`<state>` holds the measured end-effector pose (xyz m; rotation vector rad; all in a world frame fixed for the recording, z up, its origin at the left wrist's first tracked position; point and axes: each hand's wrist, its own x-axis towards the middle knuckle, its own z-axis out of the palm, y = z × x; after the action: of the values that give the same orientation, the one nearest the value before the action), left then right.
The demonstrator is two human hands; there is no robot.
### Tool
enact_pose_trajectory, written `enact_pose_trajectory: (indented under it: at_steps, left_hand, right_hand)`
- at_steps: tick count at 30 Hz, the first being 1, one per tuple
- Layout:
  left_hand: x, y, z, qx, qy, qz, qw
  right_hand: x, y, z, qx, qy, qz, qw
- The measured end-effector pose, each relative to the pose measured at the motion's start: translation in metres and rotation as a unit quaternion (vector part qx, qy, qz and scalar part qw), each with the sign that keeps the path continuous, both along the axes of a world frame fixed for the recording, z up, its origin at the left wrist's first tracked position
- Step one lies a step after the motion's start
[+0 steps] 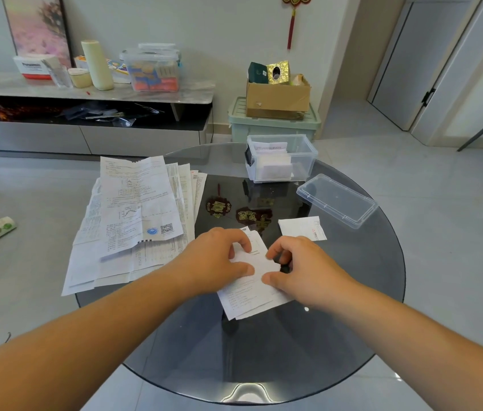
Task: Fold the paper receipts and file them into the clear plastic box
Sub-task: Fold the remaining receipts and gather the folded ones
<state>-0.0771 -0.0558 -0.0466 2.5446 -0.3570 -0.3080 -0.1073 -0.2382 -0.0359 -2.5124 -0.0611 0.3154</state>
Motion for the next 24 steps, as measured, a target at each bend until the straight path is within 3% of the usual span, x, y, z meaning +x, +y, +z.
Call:
enact_pose_trajectory:
  at_steps: [6, 13, 24]
  left_hand:
    - [0.01, 0.007, 0.006, -0.034, 0.045, 0.003, 0.998]
    - [0.006, 0.005, 0.009, 0.003, 0.045, -0.029, 0.999]
    - [-0.009, 0.001, 0.009, -0.01, -0.056, -0.038, 0.998]
  right_hand:
    - [0.004, -0.005, -0.001, 0.033, 0.02, 0.008, 0.999]
    - [0.004, -0.008, -0.002, 0.032, 0.018, 0.021, 0.999]
    - [-0.002, -0.008, -0.005, 0.04, -0.028, 0.004, 0.999]
